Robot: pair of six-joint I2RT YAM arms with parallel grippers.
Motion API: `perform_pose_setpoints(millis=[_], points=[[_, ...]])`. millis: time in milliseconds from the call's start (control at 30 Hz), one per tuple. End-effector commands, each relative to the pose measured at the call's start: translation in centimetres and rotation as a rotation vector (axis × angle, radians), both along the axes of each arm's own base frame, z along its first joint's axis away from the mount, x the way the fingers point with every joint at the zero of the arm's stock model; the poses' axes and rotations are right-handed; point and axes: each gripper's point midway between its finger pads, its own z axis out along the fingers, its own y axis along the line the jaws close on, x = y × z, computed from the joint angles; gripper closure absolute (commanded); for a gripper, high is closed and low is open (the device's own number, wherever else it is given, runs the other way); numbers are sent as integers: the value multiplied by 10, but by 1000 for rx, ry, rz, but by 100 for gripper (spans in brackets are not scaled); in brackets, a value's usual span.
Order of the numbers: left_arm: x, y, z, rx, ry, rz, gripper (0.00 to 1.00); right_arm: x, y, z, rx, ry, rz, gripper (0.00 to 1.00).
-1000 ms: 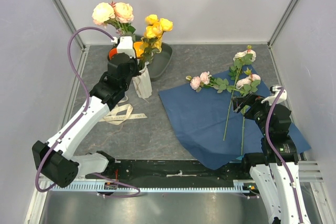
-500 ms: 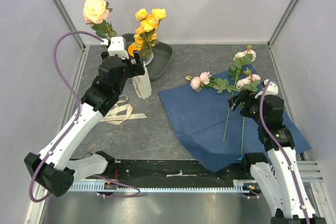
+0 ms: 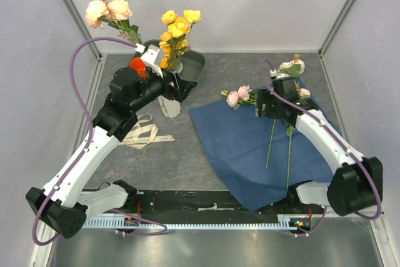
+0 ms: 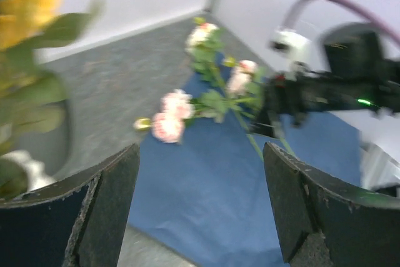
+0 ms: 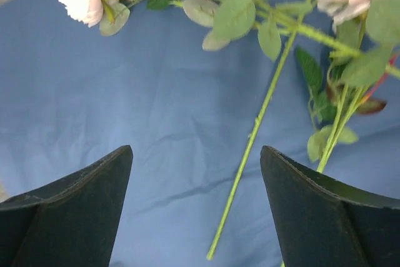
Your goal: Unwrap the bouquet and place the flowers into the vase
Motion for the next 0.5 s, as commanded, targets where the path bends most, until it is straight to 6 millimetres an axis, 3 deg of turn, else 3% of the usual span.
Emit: perform_pose_setpoints(millis=[0, 300, 467], points=[[-48, -56, 16, -109, 15, -432, 16, 30, -27, 15, -369, -52, 32, 11], [-59, -61, 17, -111, -4, -481, 19, 81, -35, -3, -663, -51, 258, 32], [-58, -63, 14, -117, 15, -488, 20, 96, -32, -29, -730, -14, 361, 35]])
